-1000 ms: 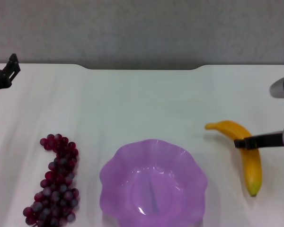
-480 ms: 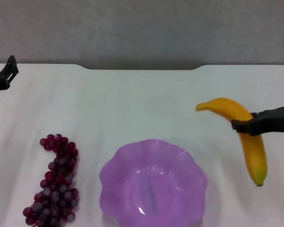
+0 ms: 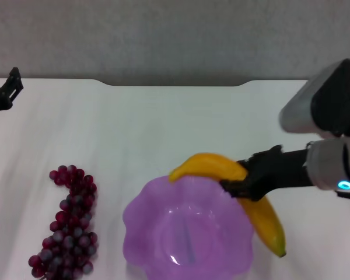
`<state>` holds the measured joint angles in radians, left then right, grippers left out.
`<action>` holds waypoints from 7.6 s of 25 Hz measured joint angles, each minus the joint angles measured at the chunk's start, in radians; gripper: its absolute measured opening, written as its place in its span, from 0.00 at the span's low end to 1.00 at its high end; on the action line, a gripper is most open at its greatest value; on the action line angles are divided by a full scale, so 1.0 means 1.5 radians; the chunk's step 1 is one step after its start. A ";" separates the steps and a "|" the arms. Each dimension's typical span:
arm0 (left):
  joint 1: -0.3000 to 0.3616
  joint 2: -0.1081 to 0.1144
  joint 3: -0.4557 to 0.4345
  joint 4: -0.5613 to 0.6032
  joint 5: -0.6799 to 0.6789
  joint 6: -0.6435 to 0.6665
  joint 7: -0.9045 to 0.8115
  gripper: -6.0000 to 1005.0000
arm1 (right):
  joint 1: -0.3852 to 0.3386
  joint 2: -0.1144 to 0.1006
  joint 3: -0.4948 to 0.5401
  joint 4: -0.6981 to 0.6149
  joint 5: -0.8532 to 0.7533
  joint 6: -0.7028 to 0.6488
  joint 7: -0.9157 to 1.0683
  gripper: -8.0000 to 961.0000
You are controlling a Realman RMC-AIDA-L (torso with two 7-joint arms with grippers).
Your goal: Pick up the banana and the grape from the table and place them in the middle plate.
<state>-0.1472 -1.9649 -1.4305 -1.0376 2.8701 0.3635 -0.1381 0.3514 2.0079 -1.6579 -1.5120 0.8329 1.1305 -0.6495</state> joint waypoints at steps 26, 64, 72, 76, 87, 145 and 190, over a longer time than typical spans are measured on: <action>-0.011 -0.005 0.002 0.005 0.000 0.000 0.000 0.74 | 0.128 0.003 -0.129 0.207 0.015 -0.083 -0.012 0.63; 0.000 -0.001 0.025 -0.010 0.000 -0.001 0.000 0.74 | -0.156 0.003 -0.062 0.124 0.124 -0.709 0.017 0.90; 0.003 0.000 0.034 -0.022 0.000 -0.007 0.000 0.74 | -0.192 0.003 -0.001 0.222 0.162 -0.794 0.031 0.90; 0.017 0.000 0.048 -0.045 0.000 -0.013 0.003 0.74 | -0.200 0.003 0.048 0.269 0.168 -0.809 0.031 0.90; 0.079 0.011 0.062 -0.309 0.000 -0.368 0.069 0.74 | -0.200 0.002 0.052 0.283 0.169 -0.813 0.031 0.90; -0.263 -0.042 -0.093 -0.159 -0.102 -1.180 0.210 0.72 | -0.147 -0.001 0.057 0.315 0.164 -0.754 0.027 0.90; -0.225 -0.043 -0.081 -0.223 -0.032 -1.149 0.227 0.22 | -0.118 -0.002 0.060 0.351 0.164 -0.722 0.027 0.90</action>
<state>-0.4840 -2.0298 -1.5514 -1.3727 2.8222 -1.3598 0.2027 0.1748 2.0049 -1.5677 -0.9863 1.0783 0.0476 -0.6090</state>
